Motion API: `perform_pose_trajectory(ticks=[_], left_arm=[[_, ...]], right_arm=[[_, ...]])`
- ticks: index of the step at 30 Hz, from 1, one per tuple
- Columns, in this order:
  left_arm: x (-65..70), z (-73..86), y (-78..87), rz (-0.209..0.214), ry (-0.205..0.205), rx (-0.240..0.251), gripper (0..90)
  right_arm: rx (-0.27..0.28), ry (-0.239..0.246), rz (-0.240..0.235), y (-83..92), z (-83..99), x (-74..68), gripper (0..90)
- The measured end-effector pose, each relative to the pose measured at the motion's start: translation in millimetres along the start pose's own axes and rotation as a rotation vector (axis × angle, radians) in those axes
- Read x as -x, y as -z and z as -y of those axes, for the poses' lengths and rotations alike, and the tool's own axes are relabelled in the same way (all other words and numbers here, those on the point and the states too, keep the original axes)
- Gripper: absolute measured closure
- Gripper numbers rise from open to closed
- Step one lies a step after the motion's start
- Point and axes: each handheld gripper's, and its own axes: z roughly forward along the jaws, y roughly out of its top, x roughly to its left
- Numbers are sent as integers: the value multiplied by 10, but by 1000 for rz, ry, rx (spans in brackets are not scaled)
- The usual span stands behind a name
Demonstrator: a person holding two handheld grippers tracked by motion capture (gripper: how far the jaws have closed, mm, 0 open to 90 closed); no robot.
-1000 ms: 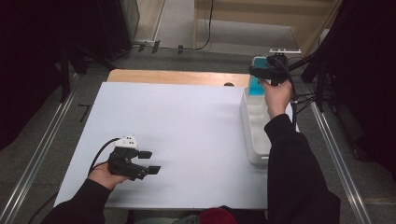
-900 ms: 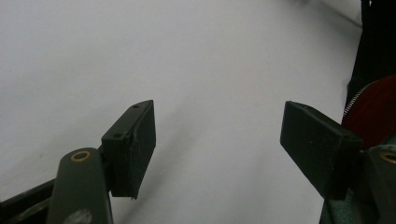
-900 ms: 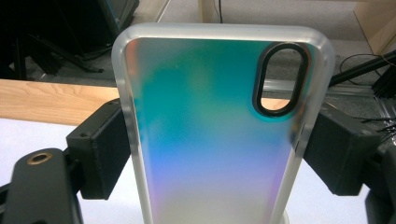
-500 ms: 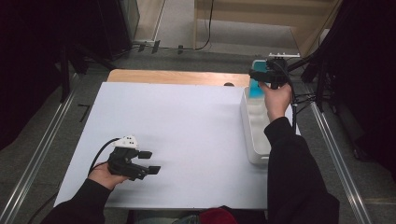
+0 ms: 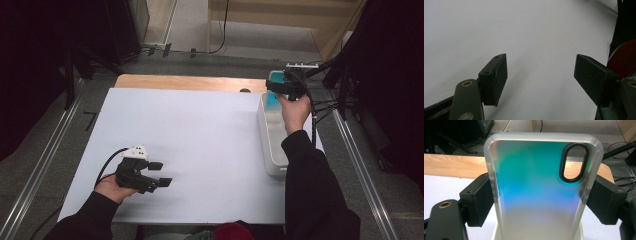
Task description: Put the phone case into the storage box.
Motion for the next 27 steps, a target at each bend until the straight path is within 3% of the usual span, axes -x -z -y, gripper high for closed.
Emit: perform_pose_trajectory(ticks=[27], left_arm=[[0, 1, -8, 0, -1, 1, 266]], right_arm=[[-61, 11, -8, -116, 209, -9, 145]])
